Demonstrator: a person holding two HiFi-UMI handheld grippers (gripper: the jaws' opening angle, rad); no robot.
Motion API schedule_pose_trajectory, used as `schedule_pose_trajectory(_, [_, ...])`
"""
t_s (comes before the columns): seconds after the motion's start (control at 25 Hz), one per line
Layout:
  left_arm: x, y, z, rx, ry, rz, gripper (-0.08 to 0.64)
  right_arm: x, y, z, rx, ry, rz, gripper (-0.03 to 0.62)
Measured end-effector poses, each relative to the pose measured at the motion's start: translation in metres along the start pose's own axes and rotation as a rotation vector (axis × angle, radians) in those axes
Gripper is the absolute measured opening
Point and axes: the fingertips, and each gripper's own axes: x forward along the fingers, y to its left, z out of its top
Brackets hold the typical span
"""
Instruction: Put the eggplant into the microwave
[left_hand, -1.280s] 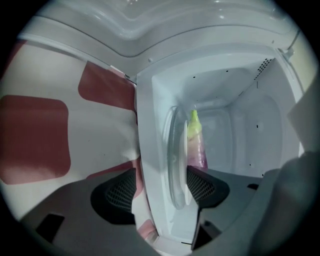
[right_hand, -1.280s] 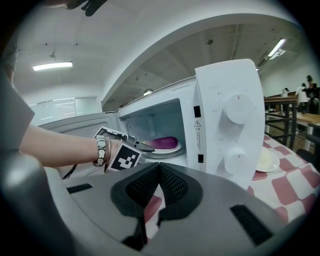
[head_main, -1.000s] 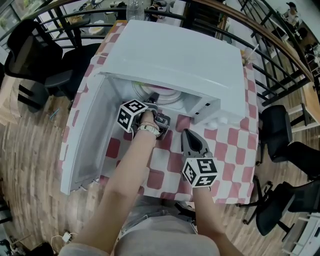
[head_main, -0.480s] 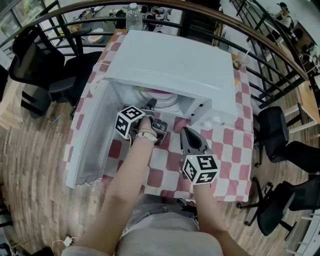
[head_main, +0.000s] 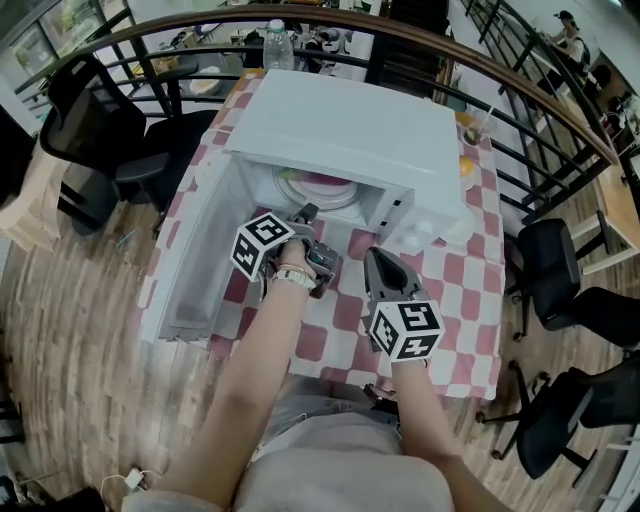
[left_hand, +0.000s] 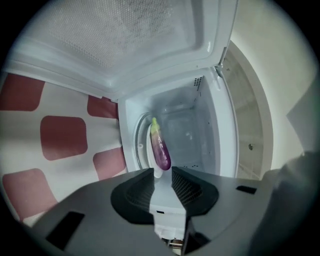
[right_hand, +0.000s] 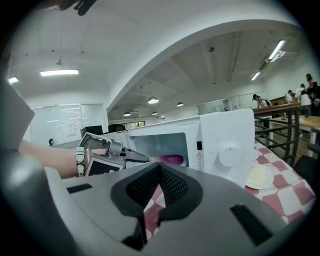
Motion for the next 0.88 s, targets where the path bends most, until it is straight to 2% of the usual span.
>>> schedule_pose_trajectory(0.12, [-0.01,-0.004,-0.006,0.025,0.018,-0.009,0.005,-0.007,0.003,0.006,-0.005,-0.013,0.006,0.023])
schedule_pose_trajectory(0.24, [-0.018,-0.017,-0.015,0.072,0.058,-0.059,0.005,-0.013,0.005,0.013,-0.004,-0.031,0.01,0.023])
schedule_pose_trajectory(0.4, [-0.032,-0.036,-0.023,0.181,0.08,-0.14,0.003,-0.02,0.008,0.02,-0.021,-0.048,0.017,0.023])
schedule_pose_trajectory(0.64, [-0.049,-0.054,-0.03,0.342,0.08,-0.208,0.003,-0.028,0.014,0.027,-0.055,-0.057,0.03,0.023])
schedule_pose_trajectory(0.88, [-0.061,-0.068,-0.04,0.503,0.044,-0.246,0.003,-0.026,0.019,0.034,-0.041,-0.09,0.058,0.023])
